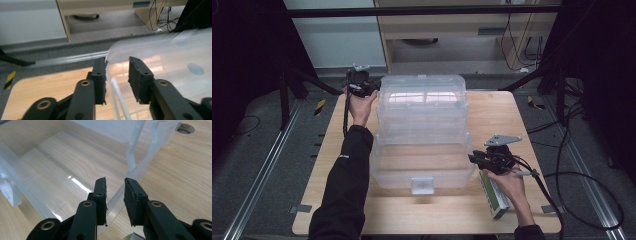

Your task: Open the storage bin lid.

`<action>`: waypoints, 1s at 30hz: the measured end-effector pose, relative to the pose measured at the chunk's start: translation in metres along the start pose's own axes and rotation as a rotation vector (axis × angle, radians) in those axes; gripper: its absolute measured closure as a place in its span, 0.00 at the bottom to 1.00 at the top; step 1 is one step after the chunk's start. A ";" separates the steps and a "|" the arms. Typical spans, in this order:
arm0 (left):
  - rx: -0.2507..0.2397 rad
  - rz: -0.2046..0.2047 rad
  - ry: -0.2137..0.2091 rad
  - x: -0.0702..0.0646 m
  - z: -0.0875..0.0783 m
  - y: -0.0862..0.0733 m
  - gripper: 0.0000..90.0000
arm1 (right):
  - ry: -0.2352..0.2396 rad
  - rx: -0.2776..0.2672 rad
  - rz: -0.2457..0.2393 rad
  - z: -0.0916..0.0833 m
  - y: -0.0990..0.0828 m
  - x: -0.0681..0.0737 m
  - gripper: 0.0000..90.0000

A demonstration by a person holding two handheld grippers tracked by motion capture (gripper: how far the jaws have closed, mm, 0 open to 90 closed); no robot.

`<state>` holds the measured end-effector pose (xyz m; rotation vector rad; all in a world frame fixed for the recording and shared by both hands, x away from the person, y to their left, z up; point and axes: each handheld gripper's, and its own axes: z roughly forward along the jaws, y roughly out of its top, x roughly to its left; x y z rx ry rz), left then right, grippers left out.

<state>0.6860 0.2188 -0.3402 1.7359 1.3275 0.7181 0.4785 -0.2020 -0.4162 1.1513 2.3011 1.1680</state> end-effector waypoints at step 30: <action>0.005 0.140 -0.106 0.014 -0.151 -0.102 0.55 | 0.018 0.008 0.013 0.000 0.001 -0.001 0.80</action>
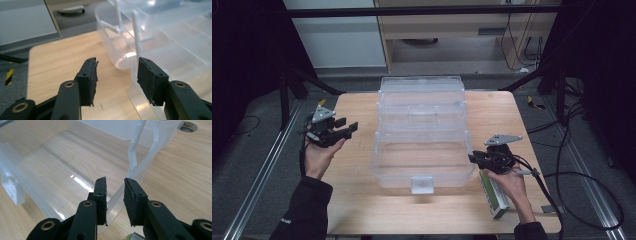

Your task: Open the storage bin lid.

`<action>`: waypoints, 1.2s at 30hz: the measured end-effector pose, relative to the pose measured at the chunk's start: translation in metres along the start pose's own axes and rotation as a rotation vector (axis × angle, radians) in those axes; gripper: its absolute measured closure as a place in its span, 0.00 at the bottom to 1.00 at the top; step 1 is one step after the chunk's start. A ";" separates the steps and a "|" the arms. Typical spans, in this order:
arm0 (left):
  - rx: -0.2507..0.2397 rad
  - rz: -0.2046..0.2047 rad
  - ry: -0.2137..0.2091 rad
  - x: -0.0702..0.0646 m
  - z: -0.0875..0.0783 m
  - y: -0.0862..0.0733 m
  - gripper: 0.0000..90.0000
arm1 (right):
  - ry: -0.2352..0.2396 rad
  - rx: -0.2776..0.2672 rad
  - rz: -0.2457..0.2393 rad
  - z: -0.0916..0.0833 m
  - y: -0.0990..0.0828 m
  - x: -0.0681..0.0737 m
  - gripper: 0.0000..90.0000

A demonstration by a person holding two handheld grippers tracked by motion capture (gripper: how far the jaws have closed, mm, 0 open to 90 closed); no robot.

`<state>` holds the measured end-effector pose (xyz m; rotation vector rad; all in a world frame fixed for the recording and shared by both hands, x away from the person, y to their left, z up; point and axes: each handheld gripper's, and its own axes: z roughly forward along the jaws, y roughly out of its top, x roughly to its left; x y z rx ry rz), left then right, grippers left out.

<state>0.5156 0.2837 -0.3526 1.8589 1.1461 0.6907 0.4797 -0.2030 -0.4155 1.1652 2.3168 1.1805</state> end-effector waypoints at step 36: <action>0.174 0.055 -0.139 -0.058 0.022 -0.058 0.74 | -0.011 0.009 0.015 -0.002 0.000 0.004 0.81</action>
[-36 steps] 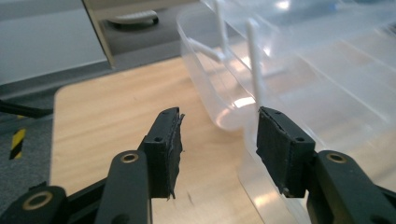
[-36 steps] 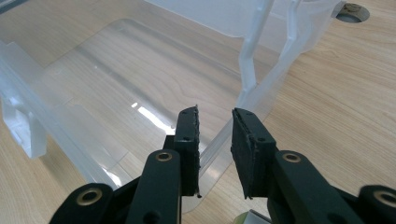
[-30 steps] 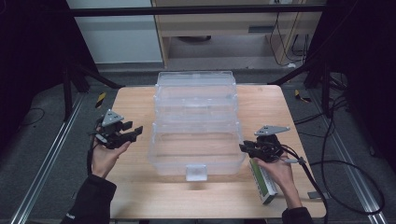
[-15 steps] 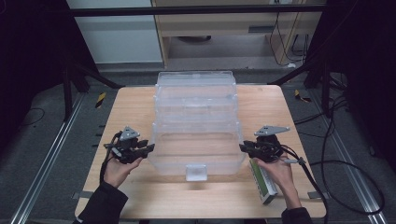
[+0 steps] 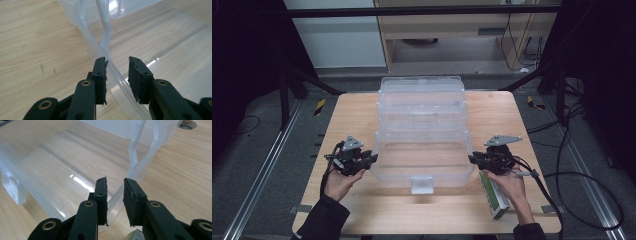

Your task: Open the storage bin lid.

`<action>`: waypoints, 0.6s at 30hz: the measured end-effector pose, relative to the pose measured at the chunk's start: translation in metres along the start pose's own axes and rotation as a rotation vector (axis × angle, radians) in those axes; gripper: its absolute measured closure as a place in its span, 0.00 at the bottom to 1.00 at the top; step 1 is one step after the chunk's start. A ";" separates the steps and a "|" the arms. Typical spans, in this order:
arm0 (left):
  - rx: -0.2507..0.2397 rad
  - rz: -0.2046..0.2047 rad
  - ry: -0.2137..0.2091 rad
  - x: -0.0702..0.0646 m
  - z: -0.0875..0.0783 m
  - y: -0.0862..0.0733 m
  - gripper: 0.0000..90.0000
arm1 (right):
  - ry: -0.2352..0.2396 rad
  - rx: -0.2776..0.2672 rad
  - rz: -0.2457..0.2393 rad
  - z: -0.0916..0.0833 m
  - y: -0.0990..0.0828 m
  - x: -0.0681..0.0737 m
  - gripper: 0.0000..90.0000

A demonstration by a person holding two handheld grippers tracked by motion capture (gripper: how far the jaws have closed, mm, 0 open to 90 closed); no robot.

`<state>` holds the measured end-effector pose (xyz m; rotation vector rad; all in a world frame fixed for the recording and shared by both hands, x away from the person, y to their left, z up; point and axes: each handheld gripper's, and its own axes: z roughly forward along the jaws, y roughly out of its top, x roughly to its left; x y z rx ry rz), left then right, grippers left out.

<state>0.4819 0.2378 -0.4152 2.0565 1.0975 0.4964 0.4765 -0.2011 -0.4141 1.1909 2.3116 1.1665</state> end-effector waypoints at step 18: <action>-0.105 -0.021 0.072 0.018 -0.031 -0.001 0.64 | -0.060 -0.052 0.009 -0.028 0.006 -0.008 0.68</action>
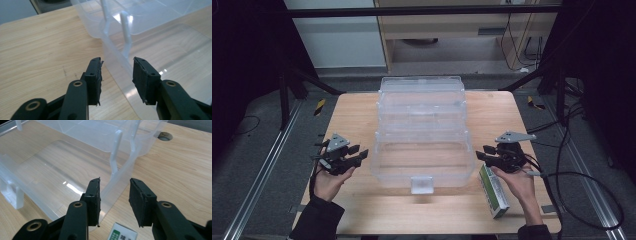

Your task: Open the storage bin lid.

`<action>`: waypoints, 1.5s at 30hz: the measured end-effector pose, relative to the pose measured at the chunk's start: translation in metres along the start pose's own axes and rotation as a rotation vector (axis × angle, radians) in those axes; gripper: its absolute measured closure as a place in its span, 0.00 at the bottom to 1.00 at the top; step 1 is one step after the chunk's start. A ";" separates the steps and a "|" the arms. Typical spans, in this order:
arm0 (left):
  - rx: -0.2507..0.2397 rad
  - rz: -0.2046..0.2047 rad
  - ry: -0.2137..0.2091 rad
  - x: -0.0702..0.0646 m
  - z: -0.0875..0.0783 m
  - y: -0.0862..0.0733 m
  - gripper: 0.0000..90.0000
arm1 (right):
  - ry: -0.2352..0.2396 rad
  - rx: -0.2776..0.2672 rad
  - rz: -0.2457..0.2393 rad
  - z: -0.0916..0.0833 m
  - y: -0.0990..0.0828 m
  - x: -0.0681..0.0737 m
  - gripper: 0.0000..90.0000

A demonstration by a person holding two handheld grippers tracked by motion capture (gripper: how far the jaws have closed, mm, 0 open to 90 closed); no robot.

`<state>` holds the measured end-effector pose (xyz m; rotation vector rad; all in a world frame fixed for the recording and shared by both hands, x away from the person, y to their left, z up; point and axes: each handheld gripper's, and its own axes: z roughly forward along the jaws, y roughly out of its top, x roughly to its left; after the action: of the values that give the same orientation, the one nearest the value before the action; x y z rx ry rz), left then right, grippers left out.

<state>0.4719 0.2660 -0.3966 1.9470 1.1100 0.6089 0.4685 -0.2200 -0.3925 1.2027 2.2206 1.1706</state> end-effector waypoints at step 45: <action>0.084 -0.092 0.138 0.050 0.009 -0.033 0.48 | -0.083 0.216 0.052 -0.049 0.006 0.004 0.47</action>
<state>0.4876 0.3158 -0.4282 1.9359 1.3226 0.6644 0.4391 -0.2392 -0.3583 1.3740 2.3110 0.8989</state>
